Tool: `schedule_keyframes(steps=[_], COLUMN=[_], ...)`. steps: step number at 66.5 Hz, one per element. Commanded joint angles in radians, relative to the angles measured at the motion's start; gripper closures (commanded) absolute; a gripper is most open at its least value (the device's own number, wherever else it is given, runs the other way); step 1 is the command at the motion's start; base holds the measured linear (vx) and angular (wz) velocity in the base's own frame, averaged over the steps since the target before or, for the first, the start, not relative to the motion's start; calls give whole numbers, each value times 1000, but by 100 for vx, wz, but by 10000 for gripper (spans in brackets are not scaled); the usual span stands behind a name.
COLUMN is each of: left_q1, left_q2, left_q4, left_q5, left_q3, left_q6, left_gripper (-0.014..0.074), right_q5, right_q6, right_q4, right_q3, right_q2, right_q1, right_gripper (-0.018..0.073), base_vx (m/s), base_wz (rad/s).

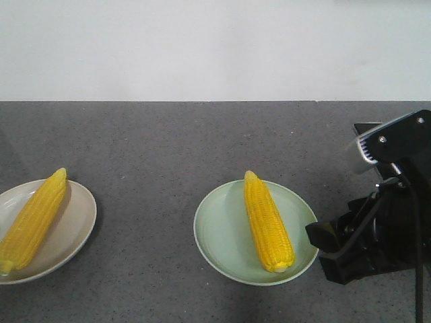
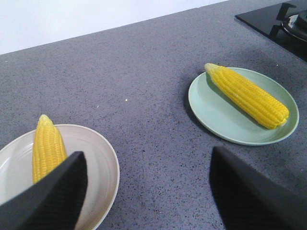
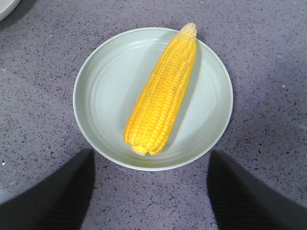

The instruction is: Distribute corn equally

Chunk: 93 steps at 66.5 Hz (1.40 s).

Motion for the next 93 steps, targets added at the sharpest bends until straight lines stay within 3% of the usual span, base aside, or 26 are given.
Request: schedule_keyframes(steps=[1, 21, 30, 72, 78, 93], left_q1=[-5, -5, -5, -5, 10, 114], left_q2=[6, 6, 6, 6, -10, -160], left_q4=[-16, -15, -14, -14, 30, 92], left_q5=[-67, -66, -65, -58, -64, -351], left_q3=[-22, -22, -22, -22, -14, 212], left_q6=[-11, -11, -10, -10, -11, -55], left_gripper=[196, 496, 605, 604, 604, 604], right_q5=[-51, -51, -51, -54, -54, -54], right_q6=[0, 0, -1, -1, -1, -1], right_q4=[-11, -11, -12, -12, -12, -12], right_q3=[-24, -24, -24, -24, -24, -24], right_q2=[-15, -15, -15, -15, -15, -15], right_q1=[-1, -1, -1, -1, -1, -1], right_gripper=[214, 554, 570, 570, 570, 570], base_vx=[0, 0, 0, 0, 0, 0], base_wz=[0, 0, 0, 0, 0, 0])
